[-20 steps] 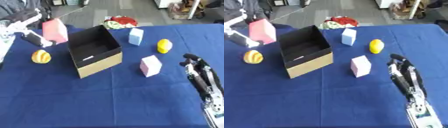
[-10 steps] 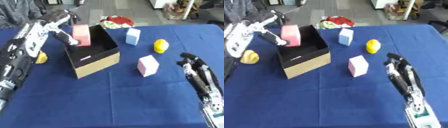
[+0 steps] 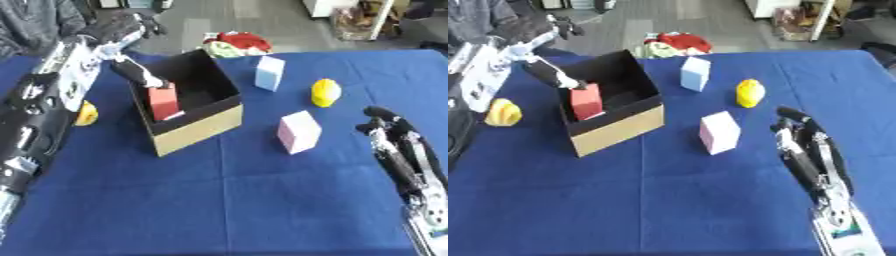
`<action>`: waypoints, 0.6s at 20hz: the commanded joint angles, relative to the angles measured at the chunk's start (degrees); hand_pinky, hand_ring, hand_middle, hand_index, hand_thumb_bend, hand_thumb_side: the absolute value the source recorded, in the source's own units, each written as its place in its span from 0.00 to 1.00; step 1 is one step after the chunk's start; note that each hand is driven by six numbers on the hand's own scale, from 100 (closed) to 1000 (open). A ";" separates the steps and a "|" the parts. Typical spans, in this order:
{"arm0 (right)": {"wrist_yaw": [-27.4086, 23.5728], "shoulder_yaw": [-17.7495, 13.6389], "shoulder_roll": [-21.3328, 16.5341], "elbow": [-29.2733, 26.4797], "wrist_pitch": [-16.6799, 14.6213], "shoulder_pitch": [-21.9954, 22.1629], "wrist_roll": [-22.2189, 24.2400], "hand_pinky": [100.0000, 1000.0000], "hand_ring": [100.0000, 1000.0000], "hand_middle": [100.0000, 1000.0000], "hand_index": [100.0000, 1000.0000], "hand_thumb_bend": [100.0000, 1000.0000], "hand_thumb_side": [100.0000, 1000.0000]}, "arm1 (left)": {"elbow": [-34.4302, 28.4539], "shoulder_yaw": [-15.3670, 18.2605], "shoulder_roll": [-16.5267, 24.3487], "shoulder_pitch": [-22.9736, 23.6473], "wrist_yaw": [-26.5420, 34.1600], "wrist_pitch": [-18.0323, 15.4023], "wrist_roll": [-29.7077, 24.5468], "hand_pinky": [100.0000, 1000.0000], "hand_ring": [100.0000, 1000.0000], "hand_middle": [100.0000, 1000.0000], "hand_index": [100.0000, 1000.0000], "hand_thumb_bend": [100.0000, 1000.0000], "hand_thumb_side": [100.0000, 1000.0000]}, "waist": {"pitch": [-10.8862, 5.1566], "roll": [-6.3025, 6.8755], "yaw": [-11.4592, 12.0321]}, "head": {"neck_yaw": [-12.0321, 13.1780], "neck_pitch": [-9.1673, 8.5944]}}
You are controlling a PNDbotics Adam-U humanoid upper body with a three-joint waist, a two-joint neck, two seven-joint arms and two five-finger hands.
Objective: Pick up objects on the table and place them in the box.
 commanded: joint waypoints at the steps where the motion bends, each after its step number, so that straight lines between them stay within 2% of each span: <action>1: -0.04 -0.35 -1.05 -0.68 0.00 -0.10 -0.29 0.80 0.68 0.77 0.80 0.00 0.51 | -4.01 1.91 6.45 -0.27 2.64 -0.16 -3.72 0.79 0.71 0.73 0.87 0.61 0.30 | -0.74 0.37 0.26 | -0.22 0.23; 6: 0.18 -0.50 -1.41 -0.61 -0.03 0.16 -0.43 0.80 0.68 0.77 0.80 0.00 0.51 | -2.30 3.64 11.20 2.49 -2.66 -0.83 -8.19 0.81 0.73 0.75 0.88 0.55 0.23 | -0.90 0.83 0.63 | -0.69 0.23; 8: 0.24 -0.57 -1.54 -0.64 -0.03 0.22 -0.52 0.80 0.68 0.77 0.80 0.00 0.51 | 1.25 4.13 11.23 3.41 -4.70 -1.28 -9.14 0.81 0.73 0.76 0.88 0.54 0.21 | -0.91 0.85 0.67 | -0.95 0.23; 12: 0.24 -0.56 -1.50 -0.68 -0.03 0.22 -0.55 0.80 0.68 0.77 0.80 0.00 0.52 | 9.98 6.12 9.70 3.71 -8.79 -0.15 -9.00 0.80 0.73 0.75 0.87 0.48 0.19 | -0.93 0.62 0.59 | -1.06 0.23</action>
